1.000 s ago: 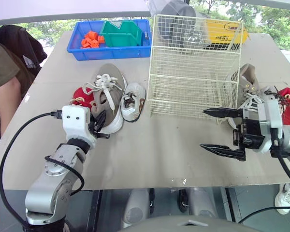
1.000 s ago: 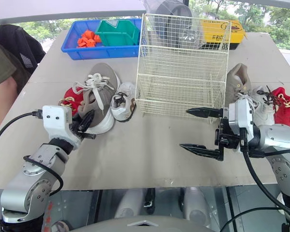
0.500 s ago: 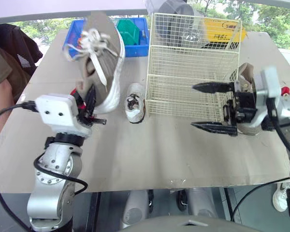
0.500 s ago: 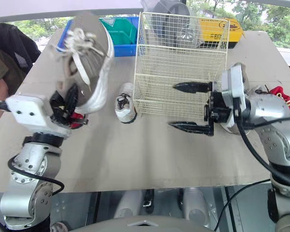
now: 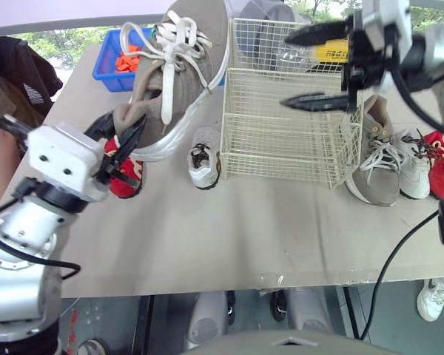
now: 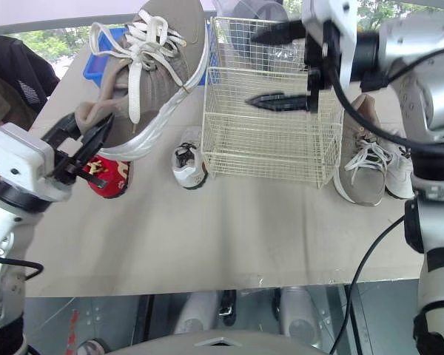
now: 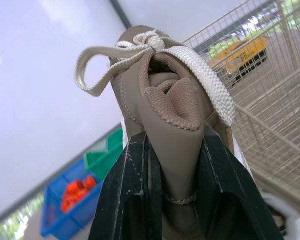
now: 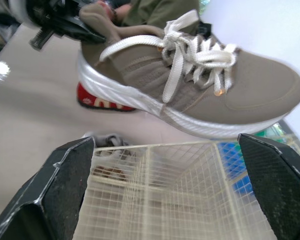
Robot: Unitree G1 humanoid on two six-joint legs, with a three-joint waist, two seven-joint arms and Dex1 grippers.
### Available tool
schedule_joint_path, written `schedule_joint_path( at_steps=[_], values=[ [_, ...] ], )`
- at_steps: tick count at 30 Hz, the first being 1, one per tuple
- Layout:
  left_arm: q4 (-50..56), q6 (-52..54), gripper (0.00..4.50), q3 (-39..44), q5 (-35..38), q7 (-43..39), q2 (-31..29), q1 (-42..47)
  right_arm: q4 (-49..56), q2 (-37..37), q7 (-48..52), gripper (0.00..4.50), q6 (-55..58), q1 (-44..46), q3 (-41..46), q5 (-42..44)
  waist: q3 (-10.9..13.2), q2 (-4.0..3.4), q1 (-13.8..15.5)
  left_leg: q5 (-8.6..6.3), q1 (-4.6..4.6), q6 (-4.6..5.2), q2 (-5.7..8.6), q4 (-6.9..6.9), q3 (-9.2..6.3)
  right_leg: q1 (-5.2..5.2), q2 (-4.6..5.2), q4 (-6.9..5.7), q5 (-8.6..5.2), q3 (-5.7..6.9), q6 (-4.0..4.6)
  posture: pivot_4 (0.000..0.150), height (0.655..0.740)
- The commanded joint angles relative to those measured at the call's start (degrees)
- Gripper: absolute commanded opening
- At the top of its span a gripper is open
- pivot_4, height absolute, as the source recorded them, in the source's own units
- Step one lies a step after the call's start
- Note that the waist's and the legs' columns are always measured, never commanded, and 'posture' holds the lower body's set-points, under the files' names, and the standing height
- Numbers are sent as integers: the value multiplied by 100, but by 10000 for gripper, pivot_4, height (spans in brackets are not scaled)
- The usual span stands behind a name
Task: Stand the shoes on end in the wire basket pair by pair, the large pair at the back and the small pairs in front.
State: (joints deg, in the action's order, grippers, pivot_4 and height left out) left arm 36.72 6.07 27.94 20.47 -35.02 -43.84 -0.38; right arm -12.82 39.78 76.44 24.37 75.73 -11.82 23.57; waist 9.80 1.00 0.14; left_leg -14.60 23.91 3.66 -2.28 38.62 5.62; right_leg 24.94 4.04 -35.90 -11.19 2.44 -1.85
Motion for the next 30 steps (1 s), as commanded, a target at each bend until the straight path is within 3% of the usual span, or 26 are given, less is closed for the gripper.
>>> schedule_joint_path(
  at_steps=[1,7,16,26,29,30],
  values=[
    [-124,-891,5295,123,110,-768,-322,215,-1000,-284,769,45000,-518,940,-212,-389,2,-3,-30,0,0,-1,-1,-2,4,0,2,1,-1,-1,-1,1500,7400],
    [-695,-1667,5290,-106,125,-1551,-719,880,-2708,-1058,1509,45000,-1356,2213,-604,-1070,4,-7,-105,16,32,-27,-2,-19,25,44,-3,-3,12,-12,-20,1500,7400],
    [-1372,-2945,5200,-701,-384,-1975,-767,1672,-3999,-1576,1606,45000,-1860,2722,-2027,-1882,6,-10,-103,19,84,-31,-1,-14,51,89,-2,-6,15,-3,-27,1500,7400],
    [-1943,-3711,5113,-761,-715,-1838,-734,1840,-3983,-1308,1606,2582,-2032,2758,-2565,-1664,4,-7,-96,21,81,-35,-3,-8,46,85,0,-10,15,2,-27,1500,7400],
    [-1861,-3238,5112,-621,-405,-1711,-715,1681,-3830,-1107,1606,0,-1937,2623,-2378,-1564,4,-7,-94,21,83,-35,-3,-8,46,85,0,-10,15,2,-27,1500,7400],
    [-1796,-2936,10111,-534,-186,-1618,-695,1633,-3755,-1038,1606,0,-1836,2564,-2285,-1489,4,-7,-96,21,83,-35,-3,-8,46,85,-1,-10,15,2,-27,1500,7400]
  ],
)
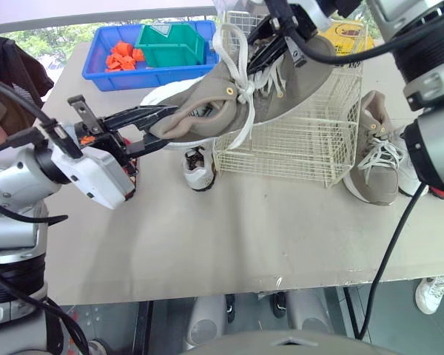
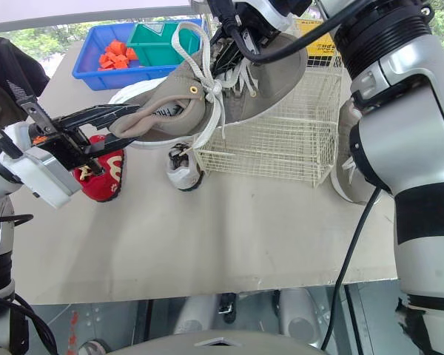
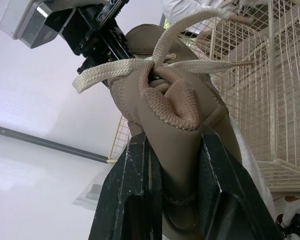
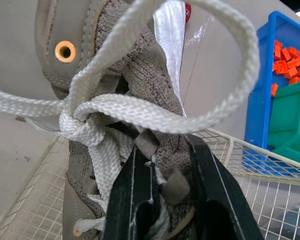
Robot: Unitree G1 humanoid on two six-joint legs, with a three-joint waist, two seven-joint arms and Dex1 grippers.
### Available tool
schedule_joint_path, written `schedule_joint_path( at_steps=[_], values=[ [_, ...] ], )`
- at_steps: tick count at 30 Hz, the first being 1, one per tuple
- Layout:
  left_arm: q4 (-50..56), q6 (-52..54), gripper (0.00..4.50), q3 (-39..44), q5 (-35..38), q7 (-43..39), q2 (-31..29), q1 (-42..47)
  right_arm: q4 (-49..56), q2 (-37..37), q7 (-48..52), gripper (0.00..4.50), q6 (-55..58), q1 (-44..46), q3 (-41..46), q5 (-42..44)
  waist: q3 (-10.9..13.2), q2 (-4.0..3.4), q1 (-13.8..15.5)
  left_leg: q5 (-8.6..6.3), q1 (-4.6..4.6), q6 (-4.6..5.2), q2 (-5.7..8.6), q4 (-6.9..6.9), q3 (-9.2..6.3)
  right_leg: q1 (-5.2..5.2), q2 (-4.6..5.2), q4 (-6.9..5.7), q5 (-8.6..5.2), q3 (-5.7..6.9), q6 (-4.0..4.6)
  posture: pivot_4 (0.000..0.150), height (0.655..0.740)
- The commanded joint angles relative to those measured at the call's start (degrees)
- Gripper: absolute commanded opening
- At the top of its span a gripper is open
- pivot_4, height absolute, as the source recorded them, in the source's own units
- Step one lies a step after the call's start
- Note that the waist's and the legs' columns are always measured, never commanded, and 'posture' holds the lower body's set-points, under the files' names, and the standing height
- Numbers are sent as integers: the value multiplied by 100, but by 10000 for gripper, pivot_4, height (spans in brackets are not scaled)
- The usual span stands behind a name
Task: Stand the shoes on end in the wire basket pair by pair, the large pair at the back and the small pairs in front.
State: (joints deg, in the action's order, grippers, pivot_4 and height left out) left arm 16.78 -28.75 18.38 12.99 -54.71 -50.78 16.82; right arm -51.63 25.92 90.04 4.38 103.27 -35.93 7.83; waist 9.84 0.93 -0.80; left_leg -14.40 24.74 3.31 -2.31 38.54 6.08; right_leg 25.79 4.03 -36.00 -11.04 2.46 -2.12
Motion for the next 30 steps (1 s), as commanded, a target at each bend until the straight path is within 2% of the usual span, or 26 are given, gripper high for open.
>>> schedule_joint_path(
  at_steps=[1,4,7,8,10,12,13,15,16,18,20,23,30],
  values=[
    [246,756,15474,490,707,391,-11,-124,219,416,246,0,317,-245,202,192,0,0,-2,0,0,0,0,0,0,0,0,0,0,0,0,1500,7400],
    [417,1874,28863,850,1468,907,26,-164,434,555,246,0,936,-404,675,423,4,0,16,0,9,0,-3,6,-6,2,1,0,0,6,0,1500,7400],
    [621,3386,41908,1359,2718,1916,132,-175,646,596,159,0,1773,-527,1288,699,10,-7,-2,0,6,1,-4,8,-26,2,1,-6,1,2,-1,1500,7400],
    [670,3892,43586,1545,3277,2278,167,-238,740,610,96,0,2012,-582,1469,787,10,-9,-30,0,6,1,-4,8,-32,2,1,-7,1,1,-2,1500,7400],
    [789,4518,43586,1914,4082,2889,294,-330,981,613,-115,0,2511,-711,1854,967,10,-8,-47,1,-1,0,-10,8,-38,2,-1,-20,1,-5,-3,1500,7400],
    [989,5195,43586,2251,5229,3506,467,-738,1345,589,-448,0,3062,-902,2318,1224,10,-8,-43,4,-5,-6,-12,9,-46,3,-2,-37,0,2,-4,1500,7400],
    [1127,5393,43586,2364,5575,3716,575,-974,1547,567,-639,0,3243,-1017,2520,1330,10,-7,-41,5,-7,-9,-14,9,-48,2,0,-45,-1,2,-4,1500,7400],
    [1571,5733,43586,2381,6570,4040,810,-1587,1939,470,-1164,0,3662,-1240,2871,1476,10,-7,-29,6,-8,-11,-13,9,-49,2,3,-47,-1,2,-4,1500,7400],
    [1832,5822,43586,2296,6831,4101,903,-1833,2158,403,-1410,0,3832,-1367,3019,1545,9,-4,-20,6,-8,-11,-7,12,-51,3,7,-54,-1,2,-3,1500,7400],
    [2448,5894,43586,1718,6841,4371,1115,-2077,2734,28,-2250,0,4166,-1730,3467,1766,9,1,-4,7,-7,-13,-7,25,-54,2,9,-62,-1,2,-2,1500,7400],
    [2805,5843,43586,1030,6778,4795,1403,-1869,3466,-328,-2943,0,4213,-2198,3729,1853,8,3,32,7,-8,-15,2,38,-62,-3,11,-75,0,6,2,1500,7400],
    [2902,5755,43586,363,6867,5220,1731,-1301,4180,-579,-3411,0,4622,-2606,3932,2124,8,3,73,12,-6,-20,7,65,-76,-14,5,-86,2,7,7,1500,7400],
    [2309,5887,43586,-104,6874,5391,1699,-298,5231,-619,-3719,0,5252,-3205,3969,2776,5,8,68,13,-4,-16,17,80,-79,-19,-4,-86,3,6,6,1500,7400]
  ],
)
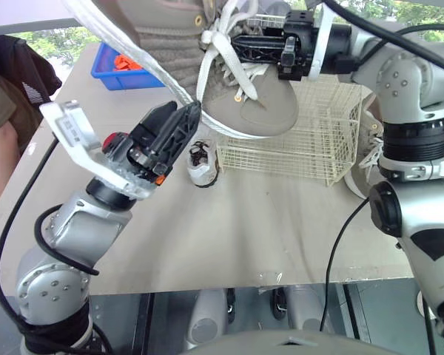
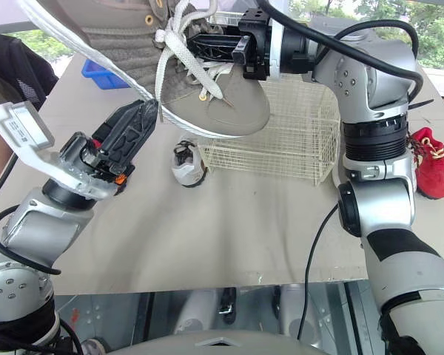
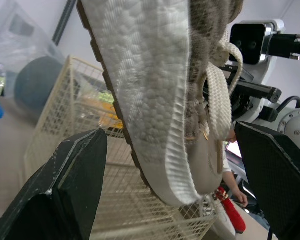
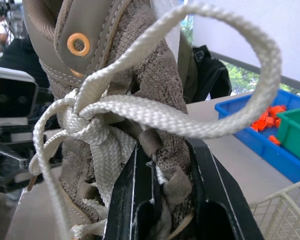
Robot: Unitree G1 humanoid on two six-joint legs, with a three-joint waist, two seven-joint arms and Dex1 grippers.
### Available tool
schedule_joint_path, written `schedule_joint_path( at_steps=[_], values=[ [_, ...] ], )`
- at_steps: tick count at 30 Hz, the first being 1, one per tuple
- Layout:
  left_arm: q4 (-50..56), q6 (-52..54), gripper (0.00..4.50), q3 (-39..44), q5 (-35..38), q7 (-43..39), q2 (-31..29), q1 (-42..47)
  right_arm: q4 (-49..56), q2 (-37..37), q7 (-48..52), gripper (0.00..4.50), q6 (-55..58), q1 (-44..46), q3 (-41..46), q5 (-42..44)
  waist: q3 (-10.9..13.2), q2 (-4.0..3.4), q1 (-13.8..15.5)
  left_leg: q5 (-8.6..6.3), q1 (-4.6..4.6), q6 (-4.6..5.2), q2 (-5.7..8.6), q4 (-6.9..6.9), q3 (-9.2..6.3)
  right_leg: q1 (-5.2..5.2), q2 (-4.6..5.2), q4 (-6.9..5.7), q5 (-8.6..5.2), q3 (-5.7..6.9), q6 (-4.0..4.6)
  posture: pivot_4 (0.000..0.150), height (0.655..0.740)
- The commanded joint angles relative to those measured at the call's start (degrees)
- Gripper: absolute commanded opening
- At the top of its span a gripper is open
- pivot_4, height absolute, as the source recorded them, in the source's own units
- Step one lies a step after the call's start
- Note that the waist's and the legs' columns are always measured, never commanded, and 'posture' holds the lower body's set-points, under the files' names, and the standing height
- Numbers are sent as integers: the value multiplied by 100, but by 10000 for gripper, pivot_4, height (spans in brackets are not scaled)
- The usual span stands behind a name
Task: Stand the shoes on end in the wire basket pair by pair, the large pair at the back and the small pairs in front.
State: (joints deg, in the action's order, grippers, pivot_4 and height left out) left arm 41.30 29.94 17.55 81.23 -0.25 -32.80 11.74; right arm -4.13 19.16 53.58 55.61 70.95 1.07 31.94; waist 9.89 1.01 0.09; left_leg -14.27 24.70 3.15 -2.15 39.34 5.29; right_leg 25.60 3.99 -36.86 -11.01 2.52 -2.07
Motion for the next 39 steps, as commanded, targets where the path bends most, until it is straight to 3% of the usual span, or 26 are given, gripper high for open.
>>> schedule_joint_path(
  at_steps=[1,4,5,11,12,14,15,16,21,22,26,29,33,39],
  values=[
    [-248,52,43586,-46,58,-60,-121,307,590,83,-81,0,180,-43,281,443,0,0,-25,0,-1,0,1,0,4,1,-5,0,0,-2,-1,1500,7400],
    [-517,131,43586,-140,-88,-92,-155,583,832,147,-162,0,290,-199,326,635,-1,1,-33,0,0,0,1,0,2,0,-9,3,-1,1,-1,1500,7400],
    [-553,157,41266,-176,-115,-148,-169,649,902,156,-198,0,313,-238,342,680,0,2,-32,0,0,0,1,0,4,1,-9,2,-1,-2,-1,1500,7400],
    [-708,227,18361,-173,-33,-332,-156,884,1233,199,-448,0,395,-485,498,929,0,3,-53,0,0,0,0,0,4,1,-11,3,-1,-3,-2,1500,7400],
    [-739,242,16129,-148,-13,-372,-181,896,1298,212,-471,0,290,-563,537,928,-1,4,-53,0,0,0,-1,-1,2,1,-12,3,-1,-3,-2,1500,7400],
    [-795,301,14615,-88,7,-536,-277,934,1462,214,-571,10438,79,-766,616,917,-1,4,-53,0,0,0,-1,-1,2,1,-13,3,-1,-3,-2,1500,7400],
    [-843,329,14608,-52,16,-606,-328,966,1624,242,-569,12642,38,-912,639,978,-1,4,-53,0,-1,0,-1,-1,3,1,-13,3,-1,-4,-2,1500,7400],
    [-923,352,14540,-14,-2,-692,-390,1020,1825,285,-567,18831,-39,-1088,638,1008,-1,4,-54,0,-1,0,-1,-1,3,1,-14,3,-1,-5,-2,1500,7400],
    [-2044,472,14536,89,-386,-1569,-913,1868,3027,420,-1135,41984,-866,-2280,871,704,1,9,-5,0,3,0,-1,-1,-1,1,-15,5,-2,2,-4,1500,7400],
    [-2360,484,14535,32,-575,-1835,-1023,2117,3224,420,-1237,44931,-1038,-2537,937,660,2,14,19,0,2,0,-1,-1,2,1,-15,5,-3,0,-4,1500,7400],
    [-3620,370,14487,-339,-1479,-2876,-1221,3154,3721,183,-1655,45000,-1630,-3391,1248,743,1,16,53,1,0,-1,0,-1,34,0,-20,6,-4,0,-5,1500,7400],
    [-4968,-190,14440,-945,-2702,-3949,-1154,4231,4131,154,-2038,45000,-2216,-4135,1279,241,1,22,108,2,3,-3,0,-1,29,-4,-25,10,-4,10,-5,1500,7400],
    [-7071,-1606,14440,-1473,-4199,-4933,-620,5733,4818,262,-2461,45000,-2012,-5204,1139,240,1,29,98,2,5,-2,2,-1,38,-4,-25,21,-4,1,-5,1500,7400],
    [-9370,-3385,14440,-1528,-5416,-5708,47,7080,5447,440,-2803,45000,-1888,-6104,1130,419,6,36,35,0,11,0,0,-3,41,1,-31,34,-6,-6,-9,1500,7400]
  ],
)
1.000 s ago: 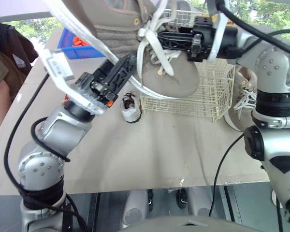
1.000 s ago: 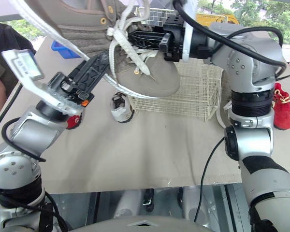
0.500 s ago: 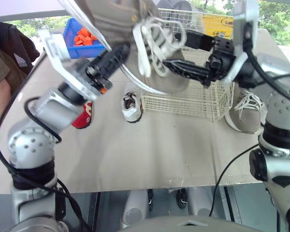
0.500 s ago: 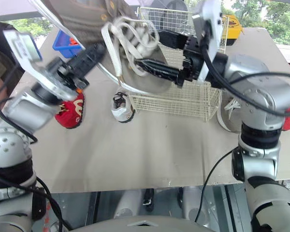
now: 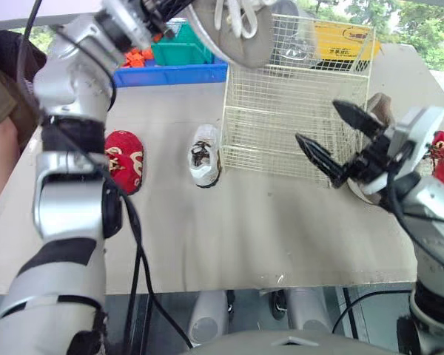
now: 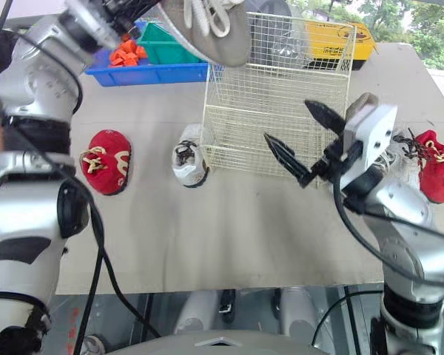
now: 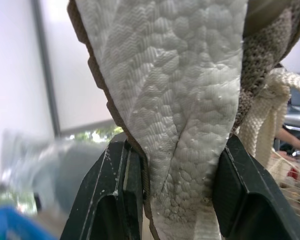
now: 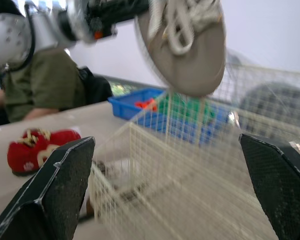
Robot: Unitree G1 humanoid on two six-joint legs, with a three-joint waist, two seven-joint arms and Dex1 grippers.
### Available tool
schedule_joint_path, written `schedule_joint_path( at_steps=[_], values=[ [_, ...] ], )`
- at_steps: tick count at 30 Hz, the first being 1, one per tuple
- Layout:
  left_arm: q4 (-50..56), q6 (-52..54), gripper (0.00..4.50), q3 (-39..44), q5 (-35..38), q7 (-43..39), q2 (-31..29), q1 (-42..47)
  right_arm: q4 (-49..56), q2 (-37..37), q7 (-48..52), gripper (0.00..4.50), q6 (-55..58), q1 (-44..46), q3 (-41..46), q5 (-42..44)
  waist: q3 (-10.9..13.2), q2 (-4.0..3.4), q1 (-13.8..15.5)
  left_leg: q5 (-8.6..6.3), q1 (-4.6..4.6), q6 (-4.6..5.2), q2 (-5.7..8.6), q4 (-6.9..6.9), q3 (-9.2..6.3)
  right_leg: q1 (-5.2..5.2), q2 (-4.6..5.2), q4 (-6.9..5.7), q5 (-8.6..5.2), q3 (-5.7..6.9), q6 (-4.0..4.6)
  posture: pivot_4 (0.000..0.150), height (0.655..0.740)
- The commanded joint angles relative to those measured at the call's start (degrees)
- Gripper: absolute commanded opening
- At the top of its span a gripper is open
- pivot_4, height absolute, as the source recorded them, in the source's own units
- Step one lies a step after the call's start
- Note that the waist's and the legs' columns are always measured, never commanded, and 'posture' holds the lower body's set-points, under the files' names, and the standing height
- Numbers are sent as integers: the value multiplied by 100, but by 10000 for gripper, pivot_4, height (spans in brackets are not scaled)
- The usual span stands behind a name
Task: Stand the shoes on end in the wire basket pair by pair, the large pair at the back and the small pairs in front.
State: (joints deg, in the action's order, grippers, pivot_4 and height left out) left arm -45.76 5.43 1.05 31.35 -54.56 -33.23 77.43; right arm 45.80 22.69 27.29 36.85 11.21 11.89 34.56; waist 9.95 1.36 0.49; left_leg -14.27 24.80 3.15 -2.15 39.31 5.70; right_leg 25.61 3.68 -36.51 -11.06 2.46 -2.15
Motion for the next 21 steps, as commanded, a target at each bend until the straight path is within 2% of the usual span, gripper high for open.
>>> schedule_joint_path(
  at_steps=[1,3,9,14,21],
  values=[
    [-938,-1183,14440,148,-583,-315,170,649,513,105,-234,45000,-9,-190,44,173,1,1,-16,0,0,0,0,-2,0,1,0,0,-1,-1,-1,1500,7400],
    [-1407,-1875,14440,138,-975,-227,286,869,614,112,-363,45000,3,-270,47,244,1,1,-34,0,-3,0,-3,-4,-2,1,-3,-2,-1,-3,-1,1500,7400],
    [-2067,-2741,14440,41,-1707,-618,484,1146,821,227,-656,45000,58,-399,75,501,3,5,-43,-14,1,25,-4,0,-5,2,-2,-5,-1,-3,-2,1500,7400],
    [-2445,-2815,14440,-143,-2267,-1158,587,1200,853,452,-684,45000,60,-503,130,770,3,7,-39,-16,-1,28,-4,2,-5,1,-2,-7,-2,-4,-2,1500,7400],
    [-2873,-1997,14440,-155,-2617,-2398,603,1270,872,706,-694,45000,-14,-620,92,954,3,7,-92,-18,-2,30,-4,3,-6,3,-3,-14,-5,-5,-6,1500,7400]
  ],
)
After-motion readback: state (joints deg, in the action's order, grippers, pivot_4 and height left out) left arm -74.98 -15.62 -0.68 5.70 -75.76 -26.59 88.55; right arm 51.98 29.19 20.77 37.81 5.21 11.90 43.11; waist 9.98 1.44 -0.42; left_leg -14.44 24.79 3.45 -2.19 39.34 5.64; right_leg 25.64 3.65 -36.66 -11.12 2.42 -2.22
